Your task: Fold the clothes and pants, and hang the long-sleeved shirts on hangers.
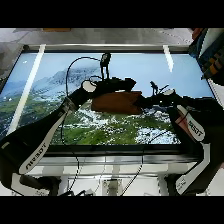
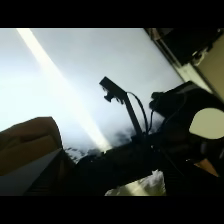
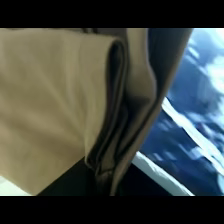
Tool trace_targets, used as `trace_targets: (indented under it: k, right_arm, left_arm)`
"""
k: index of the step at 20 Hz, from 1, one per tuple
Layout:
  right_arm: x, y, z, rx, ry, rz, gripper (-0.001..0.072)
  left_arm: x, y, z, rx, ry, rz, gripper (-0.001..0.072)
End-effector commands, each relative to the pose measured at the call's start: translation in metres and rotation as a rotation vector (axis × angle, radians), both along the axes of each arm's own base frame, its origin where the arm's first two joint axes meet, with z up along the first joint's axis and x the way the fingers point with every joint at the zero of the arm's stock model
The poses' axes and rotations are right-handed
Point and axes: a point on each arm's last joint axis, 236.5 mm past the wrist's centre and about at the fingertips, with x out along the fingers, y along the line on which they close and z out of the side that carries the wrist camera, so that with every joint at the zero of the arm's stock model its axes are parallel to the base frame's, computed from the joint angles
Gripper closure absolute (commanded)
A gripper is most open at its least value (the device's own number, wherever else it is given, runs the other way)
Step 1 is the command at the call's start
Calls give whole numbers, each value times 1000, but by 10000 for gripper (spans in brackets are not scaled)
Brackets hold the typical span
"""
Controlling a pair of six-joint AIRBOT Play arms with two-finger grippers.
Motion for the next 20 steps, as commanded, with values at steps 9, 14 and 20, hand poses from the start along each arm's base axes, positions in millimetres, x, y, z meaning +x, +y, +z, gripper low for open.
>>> trace_targets:
  k: [9,14,20]
  right_arm:
    - [37,-130,185,-179,-278,-169,698]
    - [-53,-292,260,-498,-169,-594,699]
    - [-239,-379,288,-672,264,-1078,699]
  left_arm:
    - [13,254,-32,931,-25,96,690]
    - [5,352,57,911,-68,396,690]
    - [-18,366,113,866,-164,471,690]
